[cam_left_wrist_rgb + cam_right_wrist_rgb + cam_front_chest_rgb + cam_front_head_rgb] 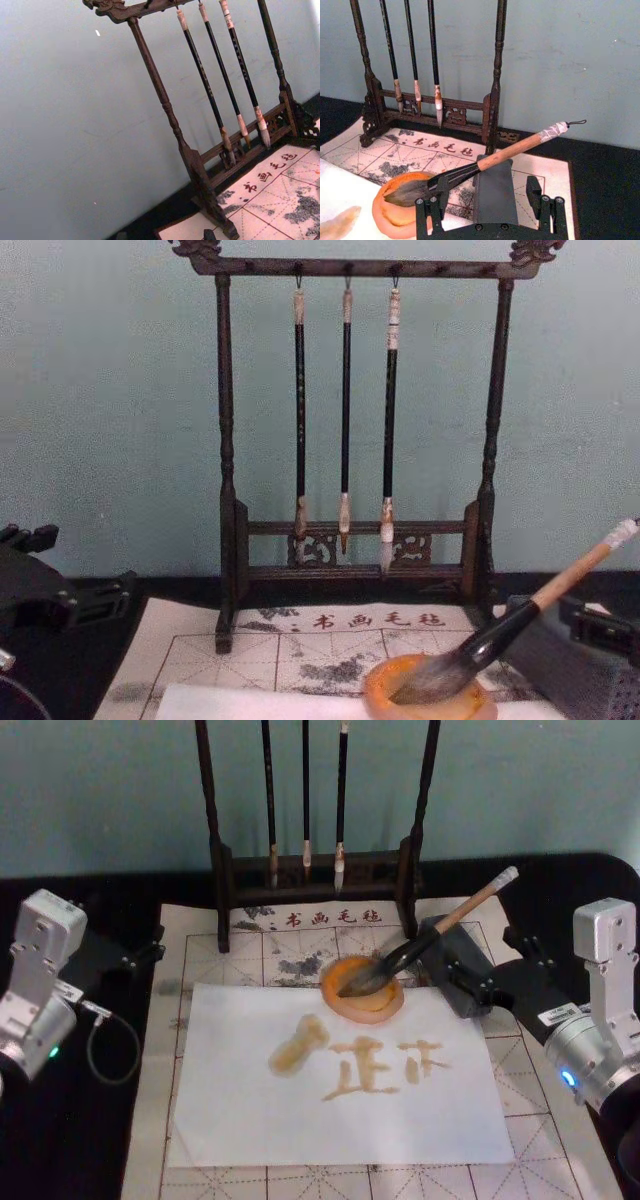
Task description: Pick up the brush from the inkstone, write on the paper, then place the brush back to its original position.
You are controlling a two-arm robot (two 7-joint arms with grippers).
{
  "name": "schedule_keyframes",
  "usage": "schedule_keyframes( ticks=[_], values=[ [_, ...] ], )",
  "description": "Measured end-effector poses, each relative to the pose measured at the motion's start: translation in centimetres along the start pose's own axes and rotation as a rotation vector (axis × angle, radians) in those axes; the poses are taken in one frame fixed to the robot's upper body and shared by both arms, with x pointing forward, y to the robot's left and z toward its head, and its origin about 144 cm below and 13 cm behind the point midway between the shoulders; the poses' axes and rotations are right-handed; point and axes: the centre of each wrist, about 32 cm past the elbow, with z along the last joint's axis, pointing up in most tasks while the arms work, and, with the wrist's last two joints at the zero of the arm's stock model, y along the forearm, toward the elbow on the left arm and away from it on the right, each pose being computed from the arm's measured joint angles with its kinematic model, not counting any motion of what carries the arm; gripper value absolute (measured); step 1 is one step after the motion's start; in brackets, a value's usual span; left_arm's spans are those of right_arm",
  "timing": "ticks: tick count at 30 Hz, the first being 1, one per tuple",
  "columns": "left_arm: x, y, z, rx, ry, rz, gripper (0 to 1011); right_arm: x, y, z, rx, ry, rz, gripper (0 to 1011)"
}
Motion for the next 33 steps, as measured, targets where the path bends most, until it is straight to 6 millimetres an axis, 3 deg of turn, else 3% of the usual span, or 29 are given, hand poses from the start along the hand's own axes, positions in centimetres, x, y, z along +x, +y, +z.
schedule_keyframes(
  ticks=[33],
  values=[
    [0.0, 0.0, 0.0, 0.0, 0.0, 0.0, 1001, -0.01, 0.0, 0.02, 0.0, 0.002, 0.001, 1002]
  ],
)
